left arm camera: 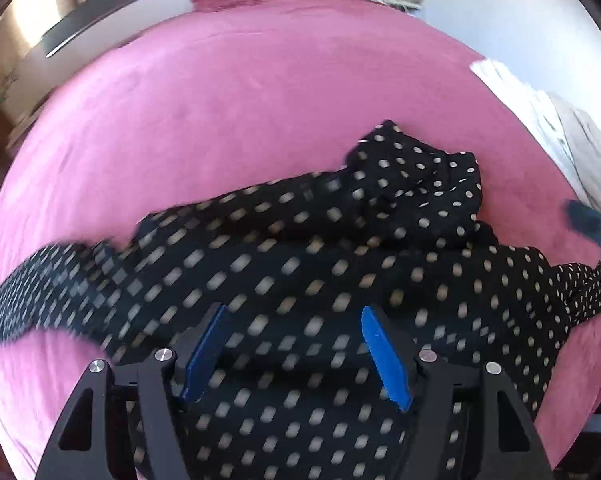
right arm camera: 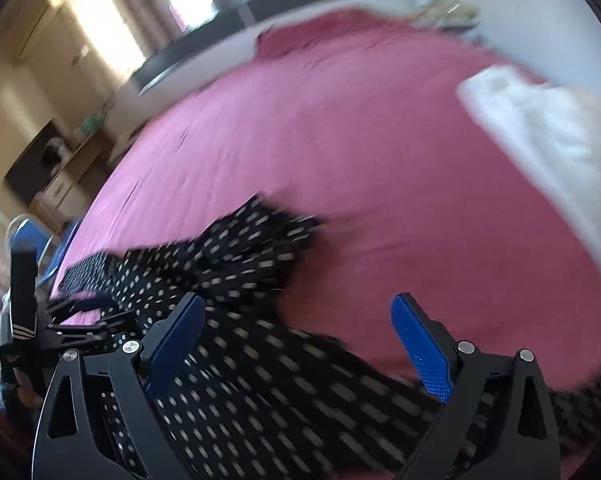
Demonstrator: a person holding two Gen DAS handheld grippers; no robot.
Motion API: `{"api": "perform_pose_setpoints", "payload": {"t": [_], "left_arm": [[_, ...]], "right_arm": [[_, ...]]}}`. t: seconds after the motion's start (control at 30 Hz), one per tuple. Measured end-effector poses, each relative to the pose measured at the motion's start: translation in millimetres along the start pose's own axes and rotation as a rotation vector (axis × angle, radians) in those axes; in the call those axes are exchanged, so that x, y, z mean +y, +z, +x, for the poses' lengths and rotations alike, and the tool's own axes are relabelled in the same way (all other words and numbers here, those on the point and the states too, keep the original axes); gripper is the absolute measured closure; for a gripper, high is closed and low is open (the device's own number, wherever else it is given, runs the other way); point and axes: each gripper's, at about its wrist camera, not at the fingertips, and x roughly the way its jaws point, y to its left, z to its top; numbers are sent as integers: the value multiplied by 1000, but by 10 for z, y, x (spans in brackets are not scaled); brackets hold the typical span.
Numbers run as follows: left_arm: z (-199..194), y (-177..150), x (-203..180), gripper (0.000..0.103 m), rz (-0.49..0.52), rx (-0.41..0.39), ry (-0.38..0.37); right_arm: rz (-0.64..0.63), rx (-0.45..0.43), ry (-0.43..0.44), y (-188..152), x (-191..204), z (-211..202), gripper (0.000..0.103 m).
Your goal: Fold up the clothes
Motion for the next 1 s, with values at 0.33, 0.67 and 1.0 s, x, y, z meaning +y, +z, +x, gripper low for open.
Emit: {"api": "perform_pose_setpoints", "payload": {"t": [0.33, 0.67, 1.0], "left_arm": [[85, 130, 605, 33, -76, -63, 35], [135, 231, 382, 33, 73, -167, -106], [115, 315, 328, 33, 142, -209, -218]], "right_arm": [[94, 77, -19, 298, -132, 939, 11], [19, -33, 56, 368, 17, 685, 99], [5, -95, 127, 417, -36, 433, 99]]}}
